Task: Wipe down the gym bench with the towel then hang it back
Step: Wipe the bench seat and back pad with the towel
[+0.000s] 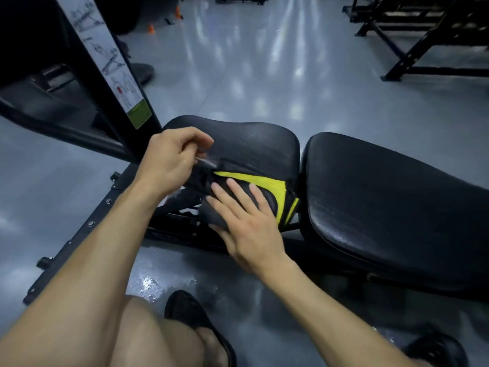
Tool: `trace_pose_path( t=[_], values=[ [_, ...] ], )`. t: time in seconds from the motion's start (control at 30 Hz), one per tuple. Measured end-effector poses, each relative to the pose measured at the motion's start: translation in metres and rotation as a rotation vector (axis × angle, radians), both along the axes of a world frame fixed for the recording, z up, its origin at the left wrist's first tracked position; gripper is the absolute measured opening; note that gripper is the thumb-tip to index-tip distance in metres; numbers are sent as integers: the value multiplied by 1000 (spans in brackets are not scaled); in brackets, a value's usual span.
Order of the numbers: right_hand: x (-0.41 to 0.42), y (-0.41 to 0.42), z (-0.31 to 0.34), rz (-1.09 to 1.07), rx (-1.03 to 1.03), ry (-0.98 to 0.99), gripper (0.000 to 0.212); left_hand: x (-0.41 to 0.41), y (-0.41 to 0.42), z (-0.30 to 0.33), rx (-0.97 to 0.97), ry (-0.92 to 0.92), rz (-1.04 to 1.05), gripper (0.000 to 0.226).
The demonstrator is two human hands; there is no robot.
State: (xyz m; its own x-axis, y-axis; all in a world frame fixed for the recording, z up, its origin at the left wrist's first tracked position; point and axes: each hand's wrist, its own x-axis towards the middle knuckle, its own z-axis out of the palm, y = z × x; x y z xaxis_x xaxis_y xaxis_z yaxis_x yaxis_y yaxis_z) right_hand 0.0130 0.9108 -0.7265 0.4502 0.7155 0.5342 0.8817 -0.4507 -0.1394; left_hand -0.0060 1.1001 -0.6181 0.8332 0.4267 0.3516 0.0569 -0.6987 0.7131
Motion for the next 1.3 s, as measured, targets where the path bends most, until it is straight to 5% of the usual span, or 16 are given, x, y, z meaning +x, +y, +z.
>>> trace_pose_path(
  t=[0.27, 0.5, 0.6, 0.77, 0.97, 1.1, 1.2, 1.3],
  values=[
    [-36, -71, -14, -7, 676, 797, 44, 11, -19, 3, -1, 9, -53, 43],
    [-69, -84, -16, -441, 1380, 1323, 33, 2, -23, 3, -21, 27, -79, 47],
    [-65, -68, -4, -549, 1474, 1508, 31, -3, -22, 3, -26, 28, -75, 47],
    [-64, -13, 26, -593, 1505, 1515, 34, -6, -24, 5, -34, 46, -77, 47],
    [-84, -33, 34, -360, 1408, 1856, 39, -3, -34, 8, -23, 42, -98, 41],
    [-49, -89, 75, -249, 1274, 1686, 42, -3, -36, 11, -3, 52, -114, 39],
    [-18, -139, 123, -232, 1051, 1207, 40, -6, -33, 12, -8, 40, -111, 40],
    [3, -160, 144, -375, 530, 577, 38, -7, -33, 13, -8, 37, -106, 39]
  ],
)
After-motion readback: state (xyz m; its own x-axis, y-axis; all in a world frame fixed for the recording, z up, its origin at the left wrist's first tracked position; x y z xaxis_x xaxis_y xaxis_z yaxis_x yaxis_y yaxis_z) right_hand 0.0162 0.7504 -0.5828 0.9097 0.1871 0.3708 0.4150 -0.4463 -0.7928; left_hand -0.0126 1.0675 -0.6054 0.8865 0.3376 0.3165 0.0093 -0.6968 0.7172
